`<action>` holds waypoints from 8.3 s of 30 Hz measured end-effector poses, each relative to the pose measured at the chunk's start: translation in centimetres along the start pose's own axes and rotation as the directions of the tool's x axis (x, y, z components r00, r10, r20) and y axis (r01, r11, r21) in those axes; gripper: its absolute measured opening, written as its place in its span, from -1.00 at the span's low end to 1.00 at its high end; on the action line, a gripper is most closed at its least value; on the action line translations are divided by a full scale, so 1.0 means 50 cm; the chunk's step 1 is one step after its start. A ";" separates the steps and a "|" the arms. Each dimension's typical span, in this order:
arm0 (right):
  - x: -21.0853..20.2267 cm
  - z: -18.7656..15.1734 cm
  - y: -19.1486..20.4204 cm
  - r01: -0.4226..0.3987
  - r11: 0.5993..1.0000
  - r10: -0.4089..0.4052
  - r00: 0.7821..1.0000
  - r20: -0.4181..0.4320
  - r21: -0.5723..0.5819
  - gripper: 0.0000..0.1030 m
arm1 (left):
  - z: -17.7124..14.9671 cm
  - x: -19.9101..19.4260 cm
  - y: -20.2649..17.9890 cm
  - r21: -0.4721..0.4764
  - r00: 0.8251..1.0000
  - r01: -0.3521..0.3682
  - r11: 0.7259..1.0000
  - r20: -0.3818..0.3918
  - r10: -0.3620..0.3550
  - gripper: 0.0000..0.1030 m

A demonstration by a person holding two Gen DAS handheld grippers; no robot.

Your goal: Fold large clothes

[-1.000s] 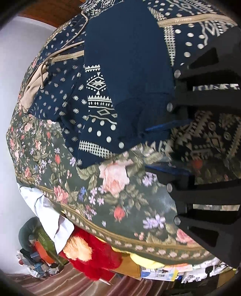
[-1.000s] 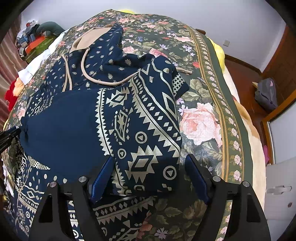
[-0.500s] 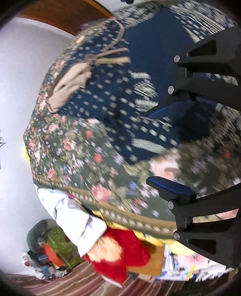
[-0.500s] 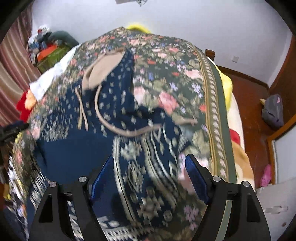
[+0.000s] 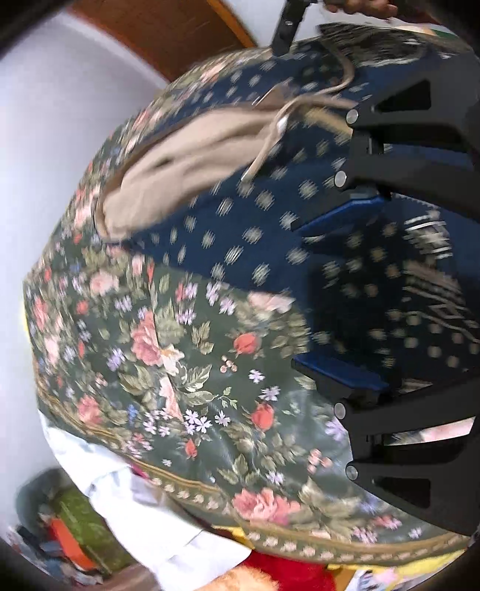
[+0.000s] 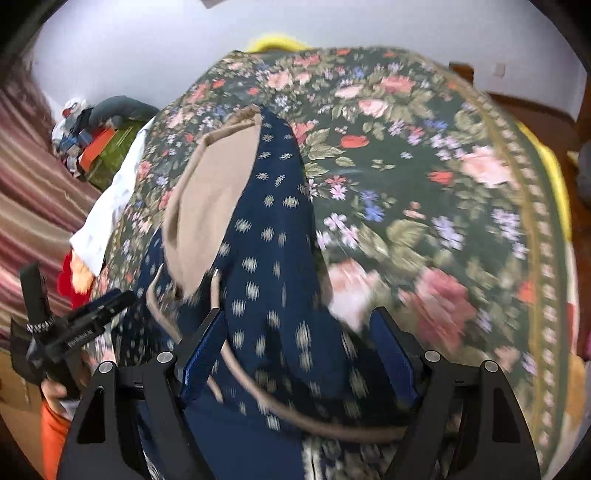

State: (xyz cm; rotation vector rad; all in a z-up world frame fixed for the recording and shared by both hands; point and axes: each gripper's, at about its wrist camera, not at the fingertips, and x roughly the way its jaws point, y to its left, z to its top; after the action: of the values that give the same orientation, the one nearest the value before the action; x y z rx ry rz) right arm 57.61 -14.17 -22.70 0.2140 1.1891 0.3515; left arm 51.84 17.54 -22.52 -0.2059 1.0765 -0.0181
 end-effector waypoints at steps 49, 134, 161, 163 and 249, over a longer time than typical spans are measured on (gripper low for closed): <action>-0.189 -0.266 0.133 0.098 0.915 -0.074 0.994 0.074 -0.392 -0.83 | -0.248 -0.202 -0.030 0.174 0.990 0.104 0.979 -0.113 -0.085 -0.39; 0.163 -0.020 0.268 0.340 0.881 -0.284 0.936 0.209 -0.328 -0.76 | -0.025 0.053 -0.036 0.074 0.999 0.000 0.997 0.047 -0.003 -0.88; -0.298 -0.456 0.170 -0.103 0.926 0.155 0.981 0.118 -0.365 -0.85 | -0.379 -0.373 -0.098 0.180 0.963 0.219 0.959 0.121 -0.243 -0.89; -0.303 -0.492 0.167 -0.095 0.922 0.138 0.986 0.090 -0.377 -0.85 | -0.405 -0.383 -0.092 0.179 0.962 0.239 0.954 0.091 -0.258 -0.89; -0.276 -0.441 -0.214 0.378 0.924 -0.374 0.925 0.063 -0.062 -0.81 | -0.390 -0.151 0.119 -0.036 0.997 0.039 0.999 -0.063 -0.042 0.15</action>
State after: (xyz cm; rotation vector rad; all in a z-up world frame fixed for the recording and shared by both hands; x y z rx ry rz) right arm 34.17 -29.73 -22.42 -0.0717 1.1372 0.0510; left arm 30.66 21.17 -25.90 -0.2603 1.1364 -0.0423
